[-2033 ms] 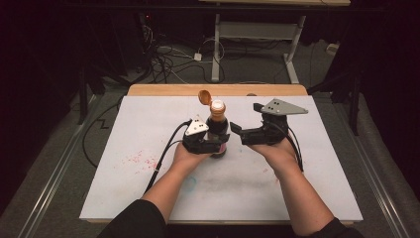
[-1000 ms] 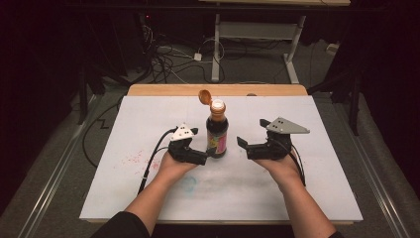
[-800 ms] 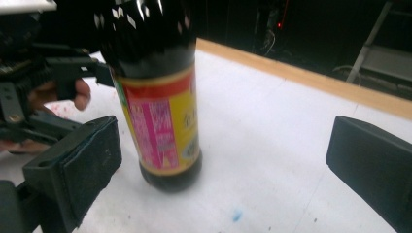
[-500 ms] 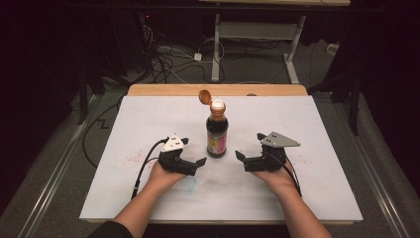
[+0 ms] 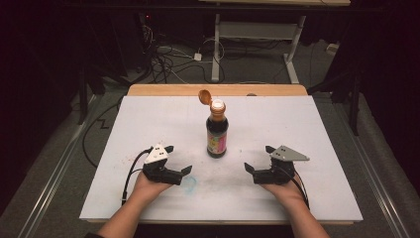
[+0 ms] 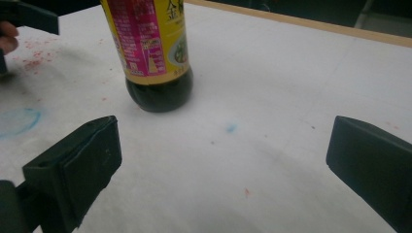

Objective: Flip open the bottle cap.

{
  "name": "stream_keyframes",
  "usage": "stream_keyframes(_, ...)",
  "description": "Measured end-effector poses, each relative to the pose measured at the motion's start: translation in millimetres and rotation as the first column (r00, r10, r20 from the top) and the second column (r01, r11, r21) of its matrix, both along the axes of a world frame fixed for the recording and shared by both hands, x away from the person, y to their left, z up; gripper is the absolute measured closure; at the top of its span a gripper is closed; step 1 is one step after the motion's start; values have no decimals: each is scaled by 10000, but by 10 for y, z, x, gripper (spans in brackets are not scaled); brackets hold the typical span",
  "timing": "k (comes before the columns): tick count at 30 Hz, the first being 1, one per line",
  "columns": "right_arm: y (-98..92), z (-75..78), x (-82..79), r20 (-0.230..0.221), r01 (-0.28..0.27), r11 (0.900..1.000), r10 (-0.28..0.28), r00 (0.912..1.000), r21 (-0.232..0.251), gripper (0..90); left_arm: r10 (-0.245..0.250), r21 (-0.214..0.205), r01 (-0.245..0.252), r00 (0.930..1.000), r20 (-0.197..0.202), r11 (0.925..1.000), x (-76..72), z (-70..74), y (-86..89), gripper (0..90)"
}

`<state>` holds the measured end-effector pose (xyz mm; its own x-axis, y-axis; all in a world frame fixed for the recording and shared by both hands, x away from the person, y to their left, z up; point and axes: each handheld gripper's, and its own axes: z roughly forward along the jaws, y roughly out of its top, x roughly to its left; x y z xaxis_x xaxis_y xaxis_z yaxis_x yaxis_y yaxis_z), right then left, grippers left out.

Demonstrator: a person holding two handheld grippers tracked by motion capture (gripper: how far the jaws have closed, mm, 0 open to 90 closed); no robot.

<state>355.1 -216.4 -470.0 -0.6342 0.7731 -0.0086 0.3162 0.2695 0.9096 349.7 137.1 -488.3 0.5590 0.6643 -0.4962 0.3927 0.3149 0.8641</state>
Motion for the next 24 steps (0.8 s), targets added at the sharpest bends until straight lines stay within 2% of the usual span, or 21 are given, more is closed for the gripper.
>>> stream_keyframes(4, -141, -1, -103, 173, 223, 9997, -224, 9996, 50, 2, 114, -93, -113, 9999, 112, 9999, -117, 14, 107, 0)
stream_keyframes(8, -275, 3, -198, 290, 392, 9992, -395, 9988, 109, 2, 299, 207, -306, 9989, 353, 9993, -214, -19, 218, 0)
stream_keyframes(12, -370, -4, -279, 418, 514, 9986, -517, 9978, 100, 2, 352, 103, -355, 9989, 308, 9993, -299, -44, 310, 0)
stream_keyframes(24, -361, -48, -270, 482, 461, 9989, -461, 9978, 21, 2, 402, -57, -401, 9987, 324, 9992, -318, -36, 335, 0)
